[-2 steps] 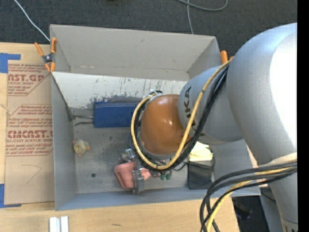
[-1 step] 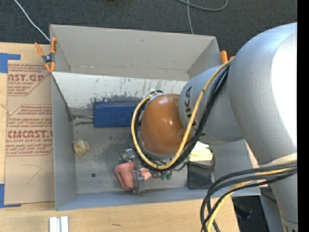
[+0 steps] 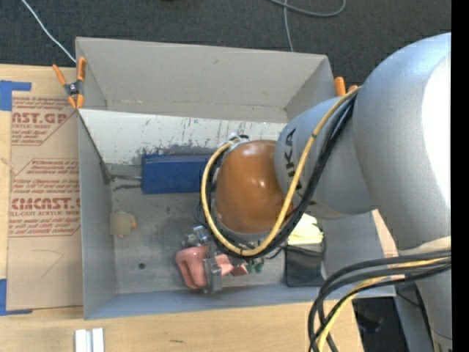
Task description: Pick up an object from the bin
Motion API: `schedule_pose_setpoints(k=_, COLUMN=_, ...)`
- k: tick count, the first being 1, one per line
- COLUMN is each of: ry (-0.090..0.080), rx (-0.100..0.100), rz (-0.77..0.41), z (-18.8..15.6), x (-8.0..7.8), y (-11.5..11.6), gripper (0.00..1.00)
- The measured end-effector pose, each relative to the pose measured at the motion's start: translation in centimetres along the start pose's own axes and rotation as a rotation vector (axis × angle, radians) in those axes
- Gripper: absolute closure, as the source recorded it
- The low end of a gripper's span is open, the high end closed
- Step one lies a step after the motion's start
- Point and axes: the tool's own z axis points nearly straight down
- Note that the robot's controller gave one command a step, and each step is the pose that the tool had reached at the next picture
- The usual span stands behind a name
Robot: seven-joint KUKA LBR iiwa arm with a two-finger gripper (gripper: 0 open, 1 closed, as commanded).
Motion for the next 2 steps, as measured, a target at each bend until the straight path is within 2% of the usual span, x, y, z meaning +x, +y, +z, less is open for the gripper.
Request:
schedule_pose_setpoints(k=1, ry=0.007, rx=0.000, rz=0.000, z=-2.0, x=0.2, y=0.0, gripper=1.00)
schedule_pose_setpoints(k=2, ry=0.002, rx=0.000, rz=0.000, z=-3.8, x=0.1, y=0.0, gripper=1.00)
